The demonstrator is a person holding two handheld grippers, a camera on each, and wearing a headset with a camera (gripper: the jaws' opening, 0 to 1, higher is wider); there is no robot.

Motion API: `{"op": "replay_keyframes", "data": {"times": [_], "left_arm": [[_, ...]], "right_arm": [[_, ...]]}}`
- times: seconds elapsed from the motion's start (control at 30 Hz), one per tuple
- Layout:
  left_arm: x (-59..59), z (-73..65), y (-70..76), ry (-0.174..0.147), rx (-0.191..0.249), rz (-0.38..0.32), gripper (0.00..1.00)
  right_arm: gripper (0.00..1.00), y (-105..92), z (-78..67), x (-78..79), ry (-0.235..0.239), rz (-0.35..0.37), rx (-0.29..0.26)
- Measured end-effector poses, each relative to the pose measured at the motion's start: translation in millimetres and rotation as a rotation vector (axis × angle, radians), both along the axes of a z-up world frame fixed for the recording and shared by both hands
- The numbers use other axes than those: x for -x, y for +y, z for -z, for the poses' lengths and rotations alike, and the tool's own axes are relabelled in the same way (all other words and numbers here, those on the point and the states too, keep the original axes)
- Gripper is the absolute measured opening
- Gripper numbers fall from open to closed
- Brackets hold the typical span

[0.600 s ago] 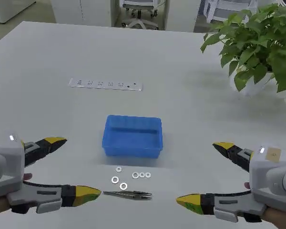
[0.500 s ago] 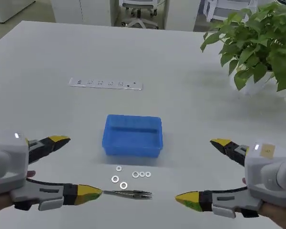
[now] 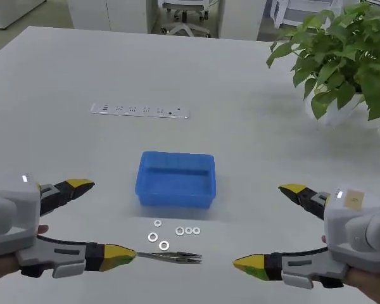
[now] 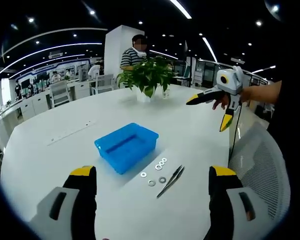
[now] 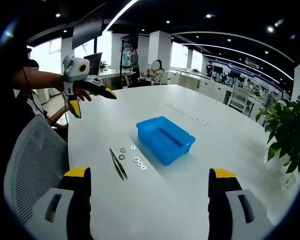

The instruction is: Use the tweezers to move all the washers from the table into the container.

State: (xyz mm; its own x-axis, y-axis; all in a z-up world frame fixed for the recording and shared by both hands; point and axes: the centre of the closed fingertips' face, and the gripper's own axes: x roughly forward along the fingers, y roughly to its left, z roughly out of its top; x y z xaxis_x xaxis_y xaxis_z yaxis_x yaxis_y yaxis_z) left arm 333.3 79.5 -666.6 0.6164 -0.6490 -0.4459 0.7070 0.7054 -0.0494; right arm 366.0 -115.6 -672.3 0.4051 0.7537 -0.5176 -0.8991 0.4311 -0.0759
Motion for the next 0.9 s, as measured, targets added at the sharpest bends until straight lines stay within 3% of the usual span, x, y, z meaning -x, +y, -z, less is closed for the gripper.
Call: {"op": "replay_keyframes", "data": {"times": [0.9], "left_arm": [[0.2,-1.8,2.4,-0.007,-0.015,0.009,0.99]], "right_arm": [[0.99,-3.3,-4.5,-3.0,-0.019,-0.007,0.01]]}}
